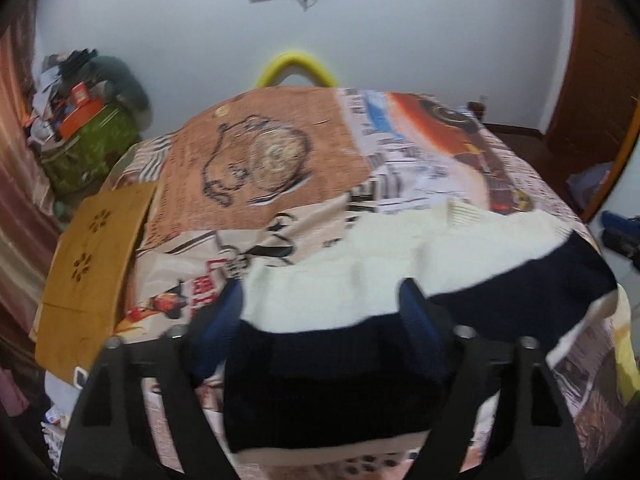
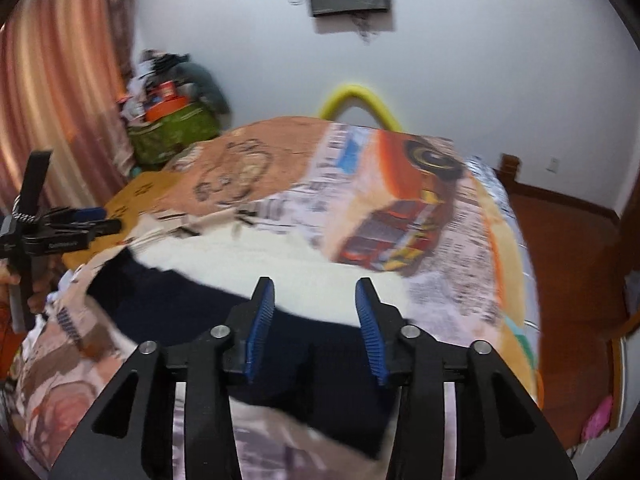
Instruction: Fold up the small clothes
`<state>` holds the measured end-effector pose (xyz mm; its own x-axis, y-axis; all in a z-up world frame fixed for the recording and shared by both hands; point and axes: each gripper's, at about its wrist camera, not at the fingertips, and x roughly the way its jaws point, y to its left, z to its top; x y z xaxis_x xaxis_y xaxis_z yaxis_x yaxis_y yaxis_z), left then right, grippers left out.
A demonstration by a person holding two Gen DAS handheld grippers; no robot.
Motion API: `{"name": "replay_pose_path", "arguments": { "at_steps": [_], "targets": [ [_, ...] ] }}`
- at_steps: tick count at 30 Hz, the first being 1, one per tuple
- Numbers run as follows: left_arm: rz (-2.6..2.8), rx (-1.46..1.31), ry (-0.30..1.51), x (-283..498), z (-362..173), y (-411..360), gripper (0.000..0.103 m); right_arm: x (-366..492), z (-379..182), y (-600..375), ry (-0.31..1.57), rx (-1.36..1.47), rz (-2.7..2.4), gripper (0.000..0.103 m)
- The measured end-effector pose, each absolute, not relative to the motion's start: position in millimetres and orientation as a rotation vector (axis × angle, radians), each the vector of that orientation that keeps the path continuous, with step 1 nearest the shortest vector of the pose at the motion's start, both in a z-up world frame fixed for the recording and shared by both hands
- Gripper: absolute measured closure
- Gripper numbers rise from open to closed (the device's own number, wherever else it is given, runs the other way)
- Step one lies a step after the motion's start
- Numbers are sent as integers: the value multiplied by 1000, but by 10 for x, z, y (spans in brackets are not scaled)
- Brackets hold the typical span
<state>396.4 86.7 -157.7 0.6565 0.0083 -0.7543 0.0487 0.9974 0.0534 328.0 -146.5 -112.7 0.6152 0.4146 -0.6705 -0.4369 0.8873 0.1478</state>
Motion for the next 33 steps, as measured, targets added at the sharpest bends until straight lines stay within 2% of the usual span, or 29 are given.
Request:
{"name": "replay_pose_path", "arguments": {
  "at_steps": [3, 7, 11, 13, 23, 33],
  "targets": [
    [-22, 70, 862, 3958, -1710, 720, 9, 3274, -1297, -1207, 803, -36, 530, 63],
    [-22, 47, 954, 4032, -2035, 646, 9, 3228, -1573, -961, 860, -82, 542, 51],
    [38, 91, 1045, 4062, -2406, 713, 8, 3192, -1829, -949, 917, -129, 521, 51],
    [34, 79, 1047, 4006, -2487, 808, 2, 3143, -1852, -1039, 916, -133, 513, 51],
    [128, 108, 1013, 3707, -2404, 1174, 1, 2867, -1730, -1814, 907, -18, 425, 56],
    [291, 24, 1008, 3387, -2244, 1766, 1, 2729, -1533, -2020, 898, -99, 310, 53]
  ]
}}
